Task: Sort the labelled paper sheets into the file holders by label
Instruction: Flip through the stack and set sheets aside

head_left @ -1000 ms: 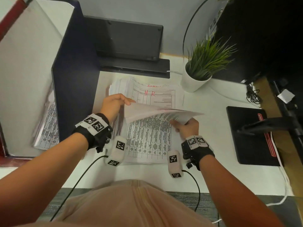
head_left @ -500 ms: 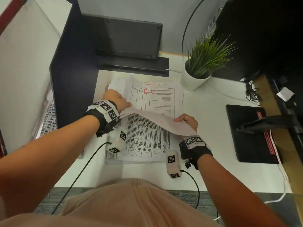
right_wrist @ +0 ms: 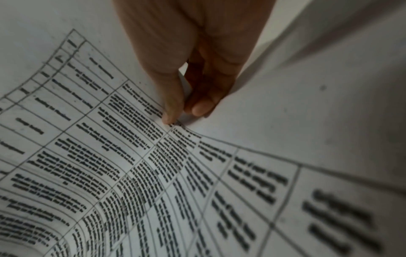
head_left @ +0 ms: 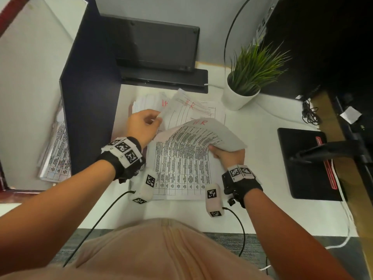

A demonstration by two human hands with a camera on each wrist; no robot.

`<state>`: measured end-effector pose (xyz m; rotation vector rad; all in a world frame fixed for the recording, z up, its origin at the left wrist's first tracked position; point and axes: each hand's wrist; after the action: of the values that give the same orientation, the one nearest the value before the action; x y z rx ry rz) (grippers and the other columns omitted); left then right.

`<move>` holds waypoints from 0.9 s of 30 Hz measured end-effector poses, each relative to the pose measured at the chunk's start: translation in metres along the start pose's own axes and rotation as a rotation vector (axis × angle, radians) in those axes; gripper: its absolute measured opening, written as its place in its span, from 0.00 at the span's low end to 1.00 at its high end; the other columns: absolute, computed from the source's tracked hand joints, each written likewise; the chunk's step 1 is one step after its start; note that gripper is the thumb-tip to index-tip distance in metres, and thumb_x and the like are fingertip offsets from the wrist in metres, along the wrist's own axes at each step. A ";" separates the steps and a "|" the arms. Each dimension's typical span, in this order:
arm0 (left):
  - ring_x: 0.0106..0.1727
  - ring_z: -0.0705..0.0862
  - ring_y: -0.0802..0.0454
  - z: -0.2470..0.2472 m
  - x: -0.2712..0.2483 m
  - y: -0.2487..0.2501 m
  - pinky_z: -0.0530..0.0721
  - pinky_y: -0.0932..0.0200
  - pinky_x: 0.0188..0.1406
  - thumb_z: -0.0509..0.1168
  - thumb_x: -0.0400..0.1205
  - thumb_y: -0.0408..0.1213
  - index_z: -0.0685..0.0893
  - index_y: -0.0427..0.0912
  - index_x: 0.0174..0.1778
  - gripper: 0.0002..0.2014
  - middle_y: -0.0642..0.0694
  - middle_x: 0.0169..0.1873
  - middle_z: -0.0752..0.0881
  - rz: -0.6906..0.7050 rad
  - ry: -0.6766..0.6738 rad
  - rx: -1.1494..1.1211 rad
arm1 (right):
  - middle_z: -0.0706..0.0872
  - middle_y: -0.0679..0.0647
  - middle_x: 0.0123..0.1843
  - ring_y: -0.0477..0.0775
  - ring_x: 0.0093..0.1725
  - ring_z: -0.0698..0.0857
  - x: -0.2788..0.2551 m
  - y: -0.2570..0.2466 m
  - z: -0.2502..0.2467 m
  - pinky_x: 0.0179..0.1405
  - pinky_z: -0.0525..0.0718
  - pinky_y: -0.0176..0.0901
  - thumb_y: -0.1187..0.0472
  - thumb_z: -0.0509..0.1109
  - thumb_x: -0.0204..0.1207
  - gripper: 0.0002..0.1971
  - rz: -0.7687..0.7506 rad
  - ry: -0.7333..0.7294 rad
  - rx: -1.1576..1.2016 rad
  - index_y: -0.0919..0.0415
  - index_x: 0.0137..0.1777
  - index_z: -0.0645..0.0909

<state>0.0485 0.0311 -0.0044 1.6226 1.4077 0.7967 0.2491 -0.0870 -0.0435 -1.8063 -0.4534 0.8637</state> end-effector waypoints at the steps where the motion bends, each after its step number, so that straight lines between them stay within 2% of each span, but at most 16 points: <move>1: 0.38 0.81 0.64 -0.001 -0.001 0.000 0.79 0.80 0.34 0.64 0.81 0.30 0.84 0.38 0.54 0.08 0.46 0.47 0.85 -0.022 0.001 -0.074 | 0.85 0.57 0.34 0.36 0.21 0.80 -0.001 -0.001 0.000 0.20 0.78 0.25 0.69 0.82 0.61 0.15 0.011 -0.003 0.003 0.70 0.46 0.84; 2: 0.41 0.83 0.58 -0.002 -0.003 0.001 0.82 0.74 0.39 0.63 0.81 0.30 0.83 0.39 0.52 0.06 0.44 0.49 0.86 -0.064 -0.009 -0.141 | 0.86 0.59 0.37 0.40 0.25 0.83 -0.001 -0.001 0.000 0.21 0.79 0.25 0.69 0.82 0.61 0.17 0.014 -0.002 -0.003 0.72 0.49 0.83; 4: 0.49 0.85 0.46 -0.006 -0.005 0.002 0.85 0.54 0.51 0.62 0.81 0.28 0.81 0.41 0.45 0.04 0.40 0.52 0.86 -0.147 -0.059 -0.237 | 0.86 0.60 0.45 0.50 0.36 0.86 -0.003 -0.002 0.001 0.22 0.82 0.27 0.72 0.82 0.60 0.24 -0.006 0.014 0.000 0.72 0.57 0.80; 6: 0.51 0.85 0.45 -0.008 -0.007 0.002 0.83 0.47 0.56 0.60 0.81 0.24 0.79 0.42 0.37 0.10 0.41 0.48 0.87 -0.175 -0.098 -0.310 | 0.85 0.59 0.50 0.52 0.41 0.85 -0.002 -0.002 0.002 0.24 0.84 0.29 0.75 0.81 0.60 0.30 -0.029 0.035 0.049 0.70 0.63 0.74; 9: 0.55 0.86 0.43 -0.011 -0.006 0.004 0.80 0.46 0.62 0.56 0.80 0.19 0.77 0.40 0.33 0.15 0.38 0.47 0.88 -0.210 -0.127 -0.379 | 0.86 0.59 0.48 0.53 0.40 0.85 -0.003 -0.002 0.001 0.25 0.85 0.31 0.75 0.80 0.61 0.28 -0.012 0.008 0.051 0.70 0.61 0.76; 12: 0.55 0.84 0.40 -0.013 0.002 0.003 0.80 0.45 0.60 0.54 0.79 0.21 0.79 0.39 0.31 0.15 0.39 0.44 0.87 -0.271 -0.131 -0.394 | 0.87 0.60 0.37 0.49 0.30 0.83 -0.001 -0.001 0.000 0.24 0.83 0.32 0.68 0.80 0.64 0.13 0.033 -0.032 -0.055 0.71 0.46 0.84; 14: 0.50 0.83 0.42 -0.015 0.012 -0.001 0.81 0.47 0.56 0.54 0.79 0.26 0.82 0.42 0.33 0.15 0.43 0.41 0.86 -0.338 -0.088 -0.305 | 0.84 0.53 0.32 0.45 0.28 0.81 -0.001 -0.001 -0.002 0.25 0.81 0.30 0.69 0.78 0.67 0.06 0.048 -0.081 -0.064 0.63 0.37 0.83; 16: 0.44 0.84 0.43 -0.017 0.022 -0.006 0.85 0.49 0.50 0.58 0.80 0.30 0.86 0.40 0.41 0.11 0.44 0.38 0.85 -0.421 -0.071 -0.180 | 0.82 0.52 0.30 0.42 0.27 0.82 0.000 -0.003 -0.005 0.23 0.79 0.25 0.75 0.71 0.71 0.10 0.075 -0.130 0.005 0.63 0.33 0.80; 17: 0.42 0.85 0.44 -0.019 0.026 -0.007 0.86 0.51 0.46 0.62 0.80 0.32 0.86 0.38 0.46 0.07 0.42 0.38 0.86 -0.461 -0.103 -0.125 | 0.82 0.53 0.26 0.42 0.24 0.82 0.000 -0.004 -0.006 0.21 0.78 0.27 0.79 0.68 0.70 0.13 0.100 -0.131 0.098 0.64 0.30 0.80; 18: 0.41 0.86 0.44 -0.020 0.028 -0.008 0.87 0.51 0.45 0.67 0.79 0.35 0.86 0.36 0.46 0.06 0.41 0.37 0.86 -0.497 -0.154 -0.067 | 0.81 0.53 0.22 0.44 0.20 0.82 0.000 -0.004 -0.008 0.18 0.77 0.28 0.82 0.65 0.69 0.16 0.136 -0.120 0.170 0.65 0.24 0.79; 20: 0.39 0.87 0.45 -0.024 0.030 -0.007 0.88 0.50 0.46 0.74 0.73 0.42 0.86 0.38 0.37 0.10 0.41 0.35 0.88 -0.535 -0.235 0.058 | 0.79 0.53 0.17 0.47 0.17 0.81 -0.002 -0.005 -0.011 0.15 0.76 0.29 0.82 0.64 0.67 0.19 0.151 -0.131 0.177 0.68 0.17 0.77; 22: 0.38 0.87 0.44 -0.022 0.031 -0.003 0.88 0.49 0.47 0.77 0.71 0.41 0.87 0.36 0.36 0.11 0.41 0.33 0.88 -0.522 -0.234 0.119 | 0.80 0.53 0.20 0.41 0.18 0.80 -0.003 -0.004 -0.009 0.17 0.76 0.27 0.82 0.65 0.68 0.16 0.080 -0.118 0.142 0.67 0.23 0.79; 23: 0.40 0.87 0.42 -0.020 0.032 -0.002 0.87 0.49 0.48 0.75 0.73 0.37 0.87 0.33 0.38 0.09 0.39 0.34 0.87 -0.499 -0.216 0.161 | 0.81 0.54 0.24 0.38 0.20 0.80 -0.005 -0.004 -0.007 0.19 0.77 0.27 0.82 0.66 0.68 0.14 0.034 -0.113 0.131 0.66 0.29 0.80; 25: 0.40 0.84 0.41 -0.016 0.032 0.002 0.85 0.54 0.47 0.69 0.76 0.26 0.86 0.28 0.43 0.04 0.39 0.34 0.83 -0.417 -0.190 0.350 | 0.82 0.59 0.33 0.43 0.27 0.83 -0.008 -0.004 -0.004 0.27 0.81 0.32 0.83 0.69 0.68 0.11 -0.013 -0.123 0.119 0.66 0.34 0.81; 26: 0.37 0.81 0.44 -0.015 0.031 0.003 0.81 0.57 0.43 0.67 0.76 0.24 0.86 0.27 0.44 0.04 0.41 0.32 0.81 -0.366 -0.177 0.442 | 0.83 0.60 0.35 0.47 0.29 0.83 -0.008 -0.002 -0.004 0.30 0.82 0.34 0.82 0.70 0.67 0.11 -0.040 -0.126 0.107 0.66 0.34 0.81; 27: 0.34 0.78 0.46 -0.014 0.029 0.005 0.78 0.60 0.40 0.66 0.76 0.23 0.85 0.27 0.43 0.04 0.42 0.30 0.78 -0.319 -0.169 0.501 | 0.83 0.59 0.35 0.46 0.29 0.83 -0.008 -0.001 -0.003 0.30 0.81 0.33 0.80 0.72 0.67 0.10 -0.070 -0.123 0.079 0.66 0.33 0.80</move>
<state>0.0434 0.0617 0.0044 1.7122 1.7742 0.1180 0.2463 -0.0937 -0.0396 -1.6613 -0.5509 0.9348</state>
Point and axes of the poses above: each hand's wrist, its own x-axis towards the middle knuckle, its own z-axis out of the palm, y = z × x
